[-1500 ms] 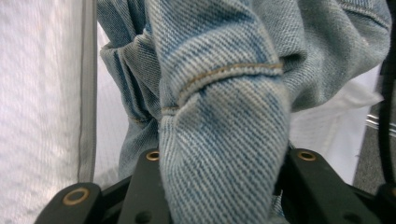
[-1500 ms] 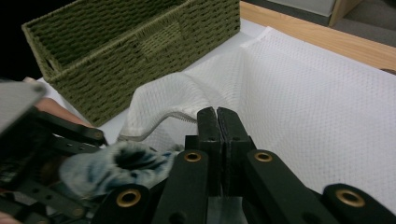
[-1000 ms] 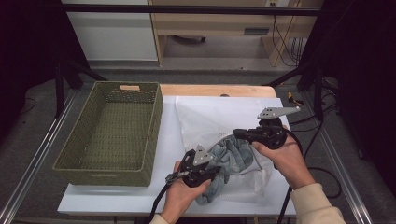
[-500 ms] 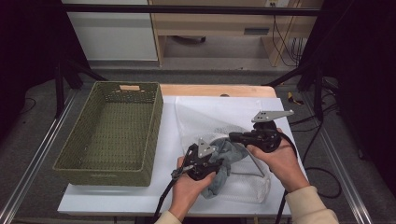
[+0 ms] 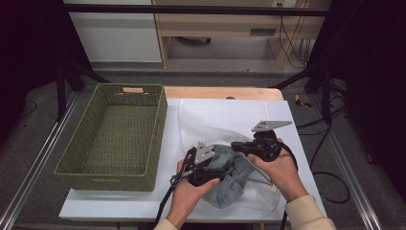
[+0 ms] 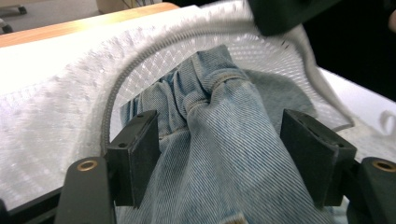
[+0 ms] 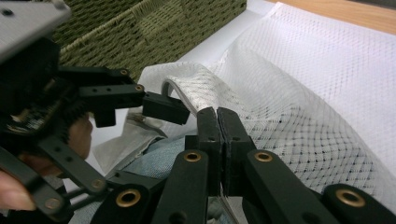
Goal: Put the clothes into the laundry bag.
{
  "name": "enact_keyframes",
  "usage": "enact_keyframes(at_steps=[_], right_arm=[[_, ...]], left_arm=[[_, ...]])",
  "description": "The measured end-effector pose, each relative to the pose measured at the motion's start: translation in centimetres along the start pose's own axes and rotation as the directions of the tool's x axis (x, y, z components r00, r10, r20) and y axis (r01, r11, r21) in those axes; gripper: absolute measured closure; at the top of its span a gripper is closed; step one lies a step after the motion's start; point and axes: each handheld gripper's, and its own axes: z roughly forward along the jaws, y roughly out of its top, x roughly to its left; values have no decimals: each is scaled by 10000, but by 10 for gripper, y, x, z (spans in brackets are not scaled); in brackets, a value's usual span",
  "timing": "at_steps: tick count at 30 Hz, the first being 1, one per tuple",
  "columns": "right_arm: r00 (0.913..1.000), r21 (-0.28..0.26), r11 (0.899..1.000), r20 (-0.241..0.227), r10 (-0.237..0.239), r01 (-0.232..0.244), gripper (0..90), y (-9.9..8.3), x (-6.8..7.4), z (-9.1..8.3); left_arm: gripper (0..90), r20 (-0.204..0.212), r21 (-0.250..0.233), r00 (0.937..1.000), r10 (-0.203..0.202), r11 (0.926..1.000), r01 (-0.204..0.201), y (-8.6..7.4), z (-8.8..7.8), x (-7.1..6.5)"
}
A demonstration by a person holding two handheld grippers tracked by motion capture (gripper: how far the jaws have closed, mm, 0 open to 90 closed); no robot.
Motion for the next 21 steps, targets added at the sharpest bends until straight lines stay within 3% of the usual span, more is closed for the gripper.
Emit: enact_keyframes(at_steps=[4,8,21], right_arm=[[10000,58,10000,55,57,-57,892,-8,2,3],[9998,71,9999,125,150,-151,891,-15,3,5],[9991,-73,9991,-49,410,-410,891,-31,2,11]], left_arm=[[288,152,-178,9999,56,9998,-53,-3,-11,-2],[297,43,-470,10000,70,9989,-68,-8,-26,-4],[312,-105,-554,9999,-49,9985,43,-22,-48,10]])
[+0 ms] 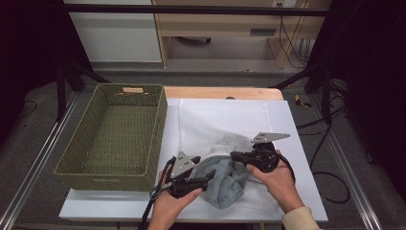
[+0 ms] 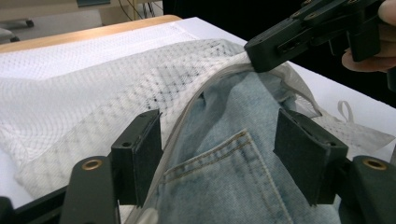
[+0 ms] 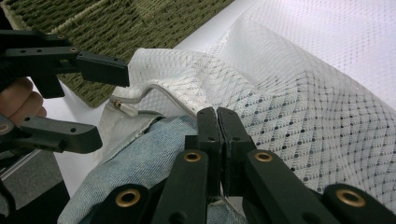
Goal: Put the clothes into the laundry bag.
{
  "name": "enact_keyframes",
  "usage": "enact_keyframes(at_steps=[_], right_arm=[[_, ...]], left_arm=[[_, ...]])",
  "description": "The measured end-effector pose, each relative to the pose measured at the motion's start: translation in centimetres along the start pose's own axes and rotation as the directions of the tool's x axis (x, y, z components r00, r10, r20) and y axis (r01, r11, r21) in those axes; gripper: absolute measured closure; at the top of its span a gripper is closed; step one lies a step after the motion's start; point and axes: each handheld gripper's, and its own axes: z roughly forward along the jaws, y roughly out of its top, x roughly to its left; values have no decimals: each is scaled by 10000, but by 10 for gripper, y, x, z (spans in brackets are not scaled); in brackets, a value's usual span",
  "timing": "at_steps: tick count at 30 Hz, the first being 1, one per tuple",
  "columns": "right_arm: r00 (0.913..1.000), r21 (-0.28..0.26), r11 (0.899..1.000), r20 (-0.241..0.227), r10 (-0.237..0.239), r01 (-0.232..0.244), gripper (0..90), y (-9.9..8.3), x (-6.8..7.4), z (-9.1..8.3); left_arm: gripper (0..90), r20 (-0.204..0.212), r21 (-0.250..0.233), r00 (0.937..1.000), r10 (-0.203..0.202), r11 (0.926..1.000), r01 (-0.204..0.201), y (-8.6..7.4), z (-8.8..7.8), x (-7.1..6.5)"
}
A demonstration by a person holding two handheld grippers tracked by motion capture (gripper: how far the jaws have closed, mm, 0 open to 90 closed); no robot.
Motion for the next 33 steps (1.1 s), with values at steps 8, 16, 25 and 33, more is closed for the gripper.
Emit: enact_keyframes(at_steps=[8,16,25,33], right_arm=[[10000,75,10000,20,9,-9,891,0,-1,3],[10000,77,10000,30,-3,3,890,0,0,1],[9999,37,9999,80,-119,119,891,2,3,-1],[9996,1,9996,13,-288,288,891,5,9,-4]], left_arm=[[290,-71,-46,10000,-30,10000,29,-4,-3,2],[329,-1,-244,9998,207,9995,-207,-3,-12,-2],[408,-106,-301,9987,502,9983,-505,-9,-22,-6],[500,-24,-338,9992,399,9986,-400,-18,-33,-3]])
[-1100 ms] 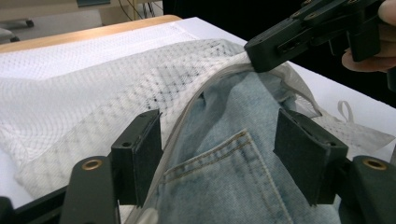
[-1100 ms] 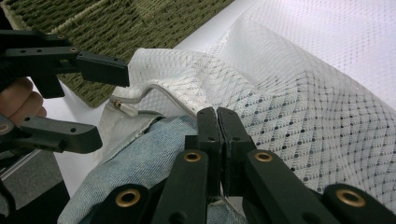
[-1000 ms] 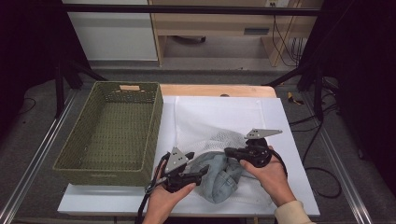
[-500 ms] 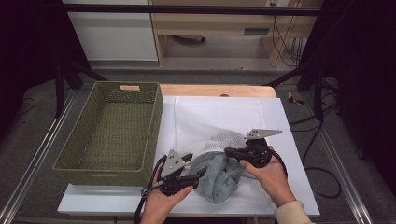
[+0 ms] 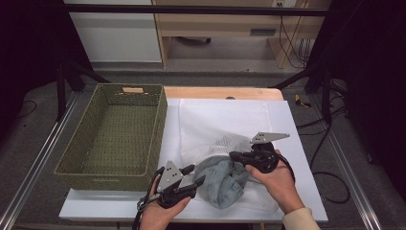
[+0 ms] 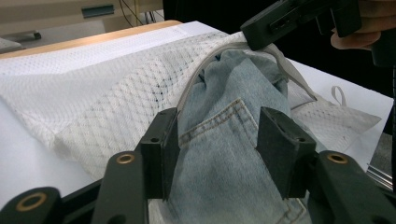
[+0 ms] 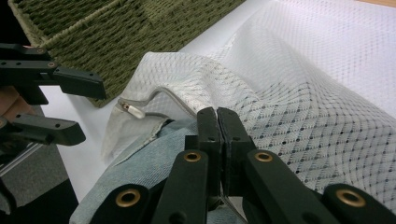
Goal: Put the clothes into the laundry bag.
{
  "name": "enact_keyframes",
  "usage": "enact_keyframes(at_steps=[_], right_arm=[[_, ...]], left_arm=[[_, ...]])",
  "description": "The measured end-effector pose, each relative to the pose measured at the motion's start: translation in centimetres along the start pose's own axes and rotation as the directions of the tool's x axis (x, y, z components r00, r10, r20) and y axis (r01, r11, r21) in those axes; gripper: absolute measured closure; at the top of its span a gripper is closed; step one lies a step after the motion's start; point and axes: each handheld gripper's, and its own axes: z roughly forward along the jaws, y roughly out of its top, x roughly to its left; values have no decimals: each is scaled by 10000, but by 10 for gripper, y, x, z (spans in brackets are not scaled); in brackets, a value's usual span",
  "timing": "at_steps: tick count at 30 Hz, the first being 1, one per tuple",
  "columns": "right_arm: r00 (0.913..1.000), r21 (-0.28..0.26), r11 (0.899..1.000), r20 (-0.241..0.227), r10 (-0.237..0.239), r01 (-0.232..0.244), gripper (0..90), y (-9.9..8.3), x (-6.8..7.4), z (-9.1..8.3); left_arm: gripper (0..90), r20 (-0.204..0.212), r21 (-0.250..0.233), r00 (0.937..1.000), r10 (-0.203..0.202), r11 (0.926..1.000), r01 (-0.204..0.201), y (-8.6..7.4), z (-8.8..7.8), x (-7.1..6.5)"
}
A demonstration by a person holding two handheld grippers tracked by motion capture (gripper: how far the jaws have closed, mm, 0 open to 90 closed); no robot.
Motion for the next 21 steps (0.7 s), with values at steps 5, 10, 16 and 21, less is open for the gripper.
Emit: enact_keyframes(at_steps=[5,10,16,21], right_arm=[[9998,23,9999,-125,-134,135,891,-2,7,0],[9995,47,9997,-232,-229,230,891,-5,11,1],[9994,112,9996,-243,-245,248,891,-6,12,1],[9994,119,9997,-268,-230,233,891,-6,11,2]], left_arm=[[572,27,80,10000,10,10000,-11,-7,-4,0],[659,273,329,9996,98,9994,-107,-17,-6,-5],[767,656,759,9974,306,9965,-355,-30,-2,-12],[862,849,1100,9961,231,9934,-324,-39,4,-13]])
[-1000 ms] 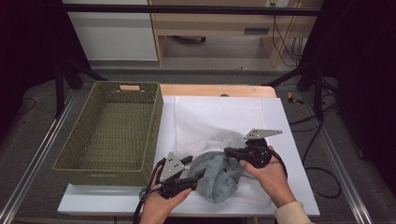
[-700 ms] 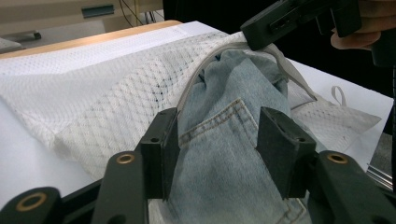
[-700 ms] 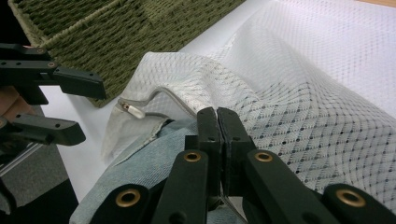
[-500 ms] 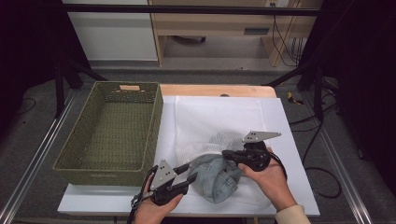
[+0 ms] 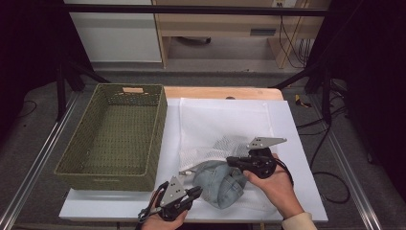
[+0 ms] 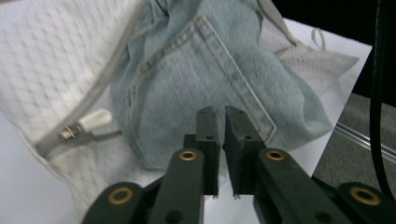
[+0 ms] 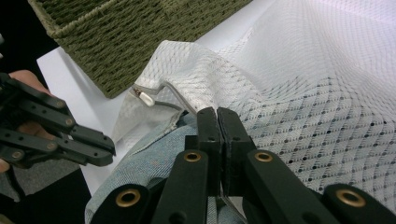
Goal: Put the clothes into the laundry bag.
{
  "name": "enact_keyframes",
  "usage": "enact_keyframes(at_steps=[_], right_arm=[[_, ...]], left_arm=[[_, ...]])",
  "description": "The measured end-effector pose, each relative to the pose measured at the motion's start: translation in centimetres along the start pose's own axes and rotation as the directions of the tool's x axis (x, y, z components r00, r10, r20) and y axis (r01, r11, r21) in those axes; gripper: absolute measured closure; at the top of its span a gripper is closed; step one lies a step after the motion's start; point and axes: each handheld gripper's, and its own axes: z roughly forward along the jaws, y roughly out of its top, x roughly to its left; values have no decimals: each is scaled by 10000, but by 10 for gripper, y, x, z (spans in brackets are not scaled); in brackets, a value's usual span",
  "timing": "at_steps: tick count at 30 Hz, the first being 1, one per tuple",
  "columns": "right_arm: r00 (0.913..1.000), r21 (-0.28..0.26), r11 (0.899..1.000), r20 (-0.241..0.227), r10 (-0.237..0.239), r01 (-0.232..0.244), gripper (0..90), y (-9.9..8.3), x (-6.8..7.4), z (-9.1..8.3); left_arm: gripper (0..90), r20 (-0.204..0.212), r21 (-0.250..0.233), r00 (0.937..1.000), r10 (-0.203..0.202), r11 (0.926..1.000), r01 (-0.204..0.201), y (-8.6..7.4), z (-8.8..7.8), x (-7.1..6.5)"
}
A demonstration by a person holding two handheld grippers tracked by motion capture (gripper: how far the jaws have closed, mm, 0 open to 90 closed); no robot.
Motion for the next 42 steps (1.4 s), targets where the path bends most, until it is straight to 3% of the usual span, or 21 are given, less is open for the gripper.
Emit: enact_keyframes(at_steps=[11,21,27,42], right_arm=[[10000,-44,10000,-76,36,-36,891,-1,-3,4],[9999,-30,10000,-79,81,-81,891,-1,-5,5],[9999,12,10000,-99,86,-86,891,-1,-5,6],[9999,147,9999,-87,70,-69,891,0,-3,8]], left_arm=[[900,218,409,9997,86,9991,-94,-7,3,-5],[900,1044,1001,9939,366,9939,-471,-9,20,-12],[900,867,1138,9951,465,9919,-563,-1,34,-13],[900,528,1052,9986,74,9944,-129,14,52,-3]])
